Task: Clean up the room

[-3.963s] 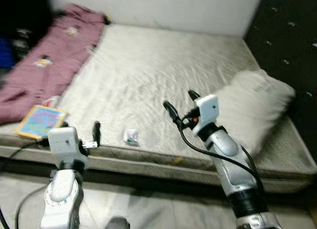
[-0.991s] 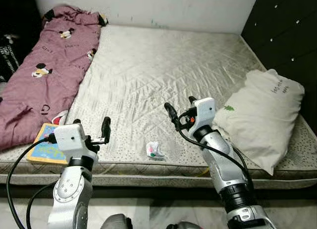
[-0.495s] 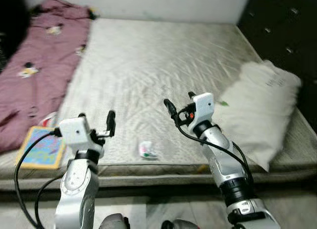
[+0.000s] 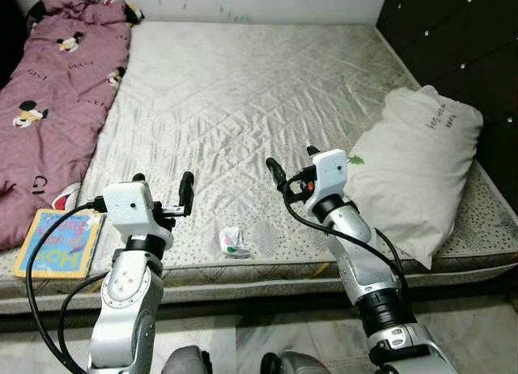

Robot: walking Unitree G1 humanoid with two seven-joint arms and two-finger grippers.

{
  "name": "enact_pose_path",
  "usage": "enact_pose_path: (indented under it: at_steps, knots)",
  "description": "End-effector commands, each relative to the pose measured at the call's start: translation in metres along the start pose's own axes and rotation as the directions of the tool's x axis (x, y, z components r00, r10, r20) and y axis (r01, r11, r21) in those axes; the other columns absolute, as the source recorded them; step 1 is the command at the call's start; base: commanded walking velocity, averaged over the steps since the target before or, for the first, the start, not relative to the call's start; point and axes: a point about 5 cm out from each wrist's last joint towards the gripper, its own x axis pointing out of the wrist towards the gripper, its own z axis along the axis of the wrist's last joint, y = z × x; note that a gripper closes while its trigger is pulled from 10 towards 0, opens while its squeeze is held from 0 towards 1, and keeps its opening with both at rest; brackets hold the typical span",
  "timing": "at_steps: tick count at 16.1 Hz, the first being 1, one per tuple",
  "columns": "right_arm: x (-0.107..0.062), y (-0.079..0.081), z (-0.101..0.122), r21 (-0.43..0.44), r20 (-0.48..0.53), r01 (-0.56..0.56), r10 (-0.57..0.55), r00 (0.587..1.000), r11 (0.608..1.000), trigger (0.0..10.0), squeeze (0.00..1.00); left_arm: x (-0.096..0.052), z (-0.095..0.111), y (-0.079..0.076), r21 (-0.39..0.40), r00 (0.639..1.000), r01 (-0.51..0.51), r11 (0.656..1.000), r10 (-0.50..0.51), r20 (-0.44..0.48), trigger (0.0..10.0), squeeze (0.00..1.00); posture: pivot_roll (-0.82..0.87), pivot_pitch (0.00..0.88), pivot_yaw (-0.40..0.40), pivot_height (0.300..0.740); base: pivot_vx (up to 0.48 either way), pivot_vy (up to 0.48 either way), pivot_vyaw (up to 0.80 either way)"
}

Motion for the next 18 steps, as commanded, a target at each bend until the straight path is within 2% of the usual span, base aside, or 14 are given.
enact_pose_path:
  at_steps: [1,5,10,13,18]
  knots:
    - [0.001,0.000,-0.001,-0.003,-0.007,-0.002,0.002,1.000,1.000,10.0,0.00,-0.003,0.000,-0.004,-0.002,1.000,0.009,1.000,-0.009,0.000,10.0,0.00,0.09,0.104,-0.048,0.740,0.000,0.000,0.00]
    - [-0.002,-0.004,-0.012,0.041,-0.051,0.037,-0.035,0.998,0.998,10.0,0.00,-0.005,-0.006,-0.009,-0.018,0.999,0.026,0.999,-0.026,-0.024,10.0,0.00,0.10,0.102,-0.054,0.740,0.000,0.000,0.00]
    - [-0.001,-0.003,-0.013,0.045,-0.051,0.035,-0.033,0.998,0.998,10.0,0.00,-0.002,-0.007,-0.008,-0.013,0.999,0.029,0.999,-0.030,-0.024,10.0,0.00,0.11,0.094,-0.059,0.740,0.000,0.000,0.00]
    - [0.002,-0.003,-0.012,0.047,-0.047,0.034,-0.031,0.998,0.998,10.0,0.00,0.001,-0.006,-0.008,-0.042,1.000,0.008,0.999,-0.010,-0.028,10.0,0.00,0.10,0.096,-0.060,0.740,0.000,0.000,0.00]
    - [0.003,-0.004,-0.012,0.047,-0.044,0.037,-0.035,0.998,0.998,10.0,0.00,0.002,-0.007,-0.010,-0.046,0.999,0.023,0.999,-0.024,-0.028,10.0,0.00,0.10,0.093,-0.063,0.740,0.000,0.436,0.00]
